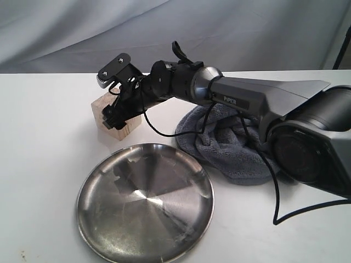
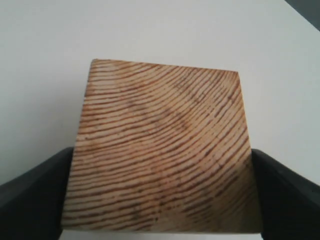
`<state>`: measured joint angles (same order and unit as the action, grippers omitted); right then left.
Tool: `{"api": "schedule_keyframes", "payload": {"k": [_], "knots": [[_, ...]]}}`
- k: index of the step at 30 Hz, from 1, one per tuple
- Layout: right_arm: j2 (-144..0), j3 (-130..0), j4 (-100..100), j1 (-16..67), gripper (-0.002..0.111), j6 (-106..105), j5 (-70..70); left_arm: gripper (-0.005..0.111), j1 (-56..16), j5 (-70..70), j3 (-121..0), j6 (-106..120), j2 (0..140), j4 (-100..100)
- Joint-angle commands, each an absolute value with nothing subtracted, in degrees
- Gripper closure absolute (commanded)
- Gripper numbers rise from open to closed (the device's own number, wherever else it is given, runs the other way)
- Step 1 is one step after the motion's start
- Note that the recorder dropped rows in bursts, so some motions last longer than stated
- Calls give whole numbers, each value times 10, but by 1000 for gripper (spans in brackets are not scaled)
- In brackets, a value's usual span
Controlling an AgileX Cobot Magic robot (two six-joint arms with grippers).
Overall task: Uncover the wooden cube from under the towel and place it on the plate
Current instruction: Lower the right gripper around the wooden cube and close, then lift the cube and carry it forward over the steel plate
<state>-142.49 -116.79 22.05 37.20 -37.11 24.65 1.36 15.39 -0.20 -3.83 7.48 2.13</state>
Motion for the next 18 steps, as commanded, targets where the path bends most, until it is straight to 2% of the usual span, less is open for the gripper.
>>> {"api": "schedule_keyframes", "payload": {"k": [1,3,11,18], "knots": [[-1423,-1171,222,372,82,-369,258,105,11,148,0,-40,73,23],[-1423,-1171,222,372,108,-367,260,105,11,148,0,-40,73,23],[-1396,-1171,235,372,108,-367,269,105,11,148,0,-40,73,23],[-1312,-1171,231,372,108,-375,384,105,11,148,0,-40,73,23]]}}
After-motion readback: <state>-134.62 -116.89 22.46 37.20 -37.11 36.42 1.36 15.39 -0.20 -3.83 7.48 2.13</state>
